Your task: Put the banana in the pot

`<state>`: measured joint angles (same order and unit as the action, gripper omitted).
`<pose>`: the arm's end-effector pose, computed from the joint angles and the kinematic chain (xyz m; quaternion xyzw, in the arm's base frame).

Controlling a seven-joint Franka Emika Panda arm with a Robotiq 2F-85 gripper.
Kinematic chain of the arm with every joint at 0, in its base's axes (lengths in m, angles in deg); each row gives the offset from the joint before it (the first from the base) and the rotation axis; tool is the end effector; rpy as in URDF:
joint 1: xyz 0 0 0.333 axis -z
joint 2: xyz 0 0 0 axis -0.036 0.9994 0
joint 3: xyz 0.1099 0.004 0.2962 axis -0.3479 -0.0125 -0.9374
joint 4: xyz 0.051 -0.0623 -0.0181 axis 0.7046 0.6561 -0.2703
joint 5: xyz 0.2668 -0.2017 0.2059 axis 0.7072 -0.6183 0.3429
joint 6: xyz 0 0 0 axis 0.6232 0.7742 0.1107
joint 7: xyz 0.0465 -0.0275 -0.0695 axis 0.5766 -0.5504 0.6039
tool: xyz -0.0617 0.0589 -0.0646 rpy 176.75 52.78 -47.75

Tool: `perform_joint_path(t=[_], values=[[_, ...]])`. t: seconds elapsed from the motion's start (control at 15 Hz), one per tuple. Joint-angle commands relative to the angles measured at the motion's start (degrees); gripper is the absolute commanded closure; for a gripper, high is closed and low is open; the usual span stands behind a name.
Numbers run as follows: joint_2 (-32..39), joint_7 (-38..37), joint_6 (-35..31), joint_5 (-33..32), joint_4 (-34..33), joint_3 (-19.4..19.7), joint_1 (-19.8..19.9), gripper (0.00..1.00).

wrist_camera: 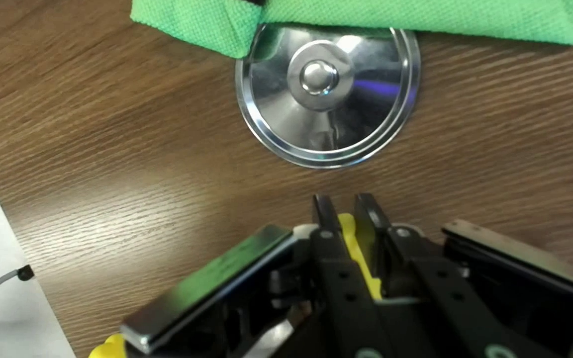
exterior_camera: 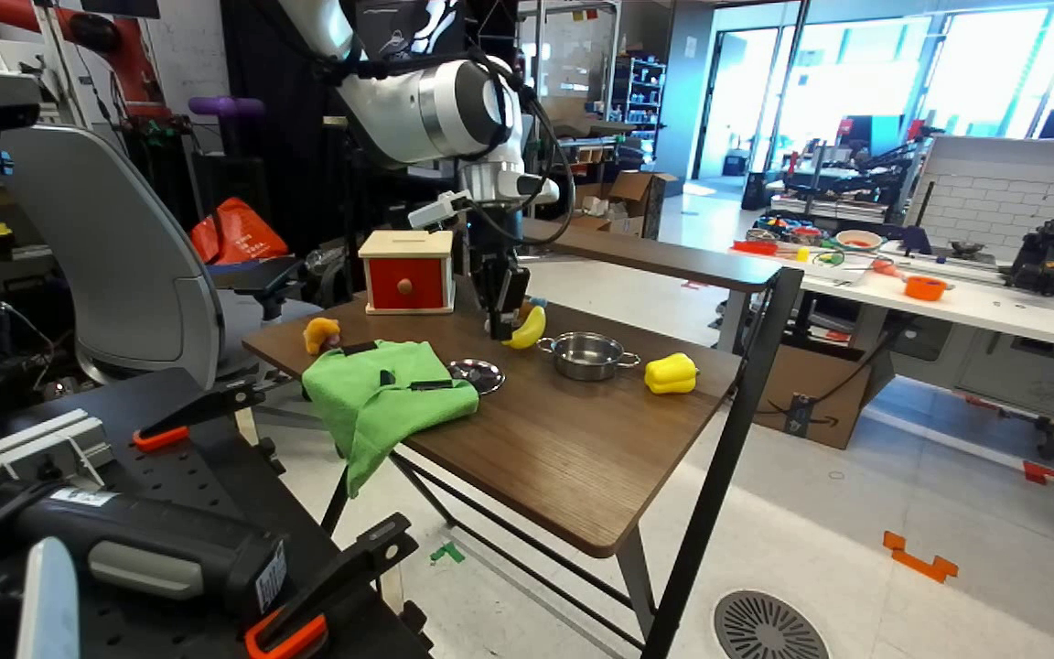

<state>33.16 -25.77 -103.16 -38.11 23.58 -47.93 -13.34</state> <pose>0.6886 0.1457 0.1310 0.9789 -0.1204 -0.0487 0.1580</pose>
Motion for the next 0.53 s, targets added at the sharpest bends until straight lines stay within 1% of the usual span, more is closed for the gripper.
perform_joint_path(t=[0.0,0.2,0.47], values=[[-2.59,2.27,0.95,2.77,0.32,-0.30,0.28,0.96],[-4.44,2.51,0.07,5.17,1.29,-0.26,1.42,0.96],[-5.50,2.60,0.59,9.82,0.82,-0.21,4.38,0.96]])
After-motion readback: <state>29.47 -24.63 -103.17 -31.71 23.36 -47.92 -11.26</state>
